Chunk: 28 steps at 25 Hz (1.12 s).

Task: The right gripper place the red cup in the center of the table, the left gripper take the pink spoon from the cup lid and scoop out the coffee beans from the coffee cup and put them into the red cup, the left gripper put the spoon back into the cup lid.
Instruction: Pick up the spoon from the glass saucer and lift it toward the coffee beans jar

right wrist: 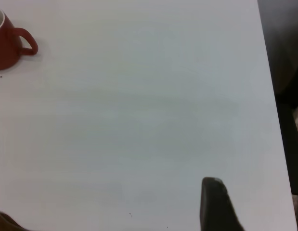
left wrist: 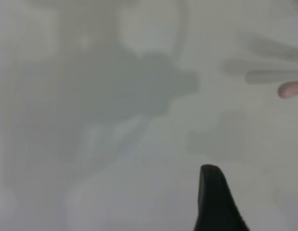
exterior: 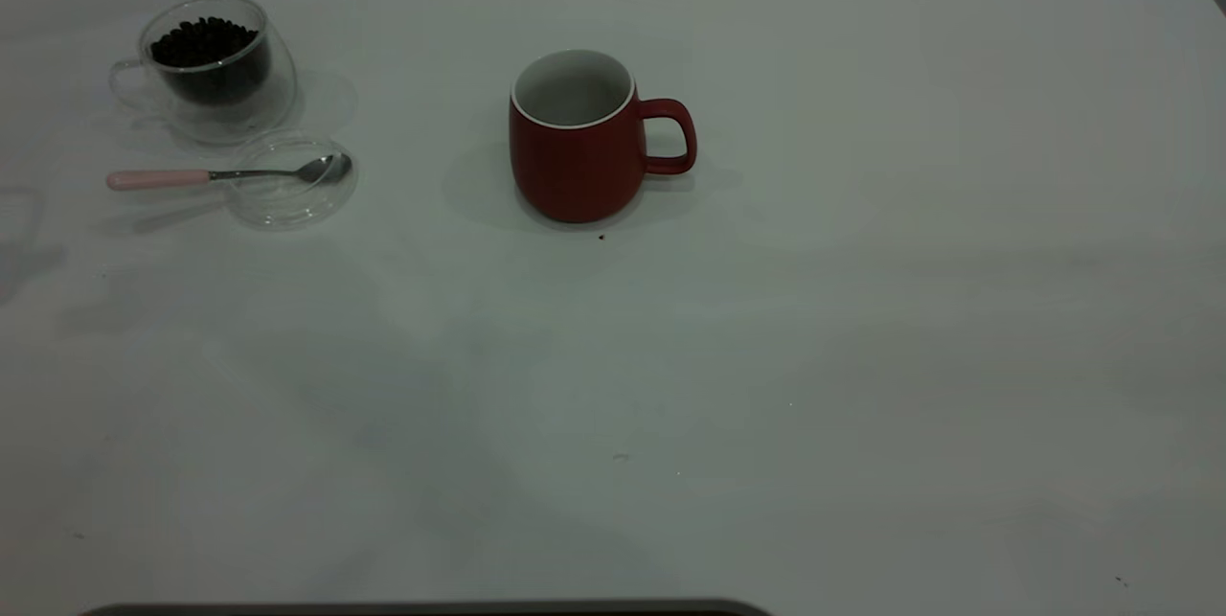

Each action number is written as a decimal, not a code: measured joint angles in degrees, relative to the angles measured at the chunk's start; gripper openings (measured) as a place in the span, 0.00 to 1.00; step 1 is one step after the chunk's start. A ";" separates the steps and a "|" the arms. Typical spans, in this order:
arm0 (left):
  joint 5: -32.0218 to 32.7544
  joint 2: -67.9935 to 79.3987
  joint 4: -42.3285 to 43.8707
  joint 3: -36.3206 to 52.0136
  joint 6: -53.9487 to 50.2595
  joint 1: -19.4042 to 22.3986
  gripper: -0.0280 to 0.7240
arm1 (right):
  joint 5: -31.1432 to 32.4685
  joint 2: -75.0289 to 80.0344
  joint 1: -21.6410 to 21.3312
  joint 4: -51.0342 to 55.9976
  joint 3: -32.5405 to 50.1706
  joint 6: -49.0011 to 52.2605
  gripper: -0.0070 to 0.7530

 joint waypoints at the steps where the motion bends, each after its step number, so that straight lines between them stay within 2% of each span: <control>1: 1.43 2.17 -3.27 -1.99 4.70 1.42 0.67 | 0.00 0.00 0.00 0.00 0.00 0.00 0.57; 6: 10.70 11.57 -18.68 -8.99 26.50 7.15 0.67 | 0.00 0.00 0.00 0.00 0.00 0.00 0.57; 10: 12.36 15.52 -26.29 -9.56 36.45 9.09 0.67 | 0.00 0.00 0.00 0.00 0.00 0.00 0.57; 15: 12.63 17.26 -27.20 -9.56 39.32 9.17 0.69 | 0.00 0.00 0.00 0.00 0.00 0.00 0.57; 21: 16.73 18.77 -27.66 -9.68 39.57 9.17 0.87 | 0.00 0.00 0.00 0.00 0.00 0.00 0.57; 28: 16.70 21.07 -30.77 -10.00 44.07 9.17 0.87 | 0.00 0.00 0.00 0.00 0.00 0.00 0.57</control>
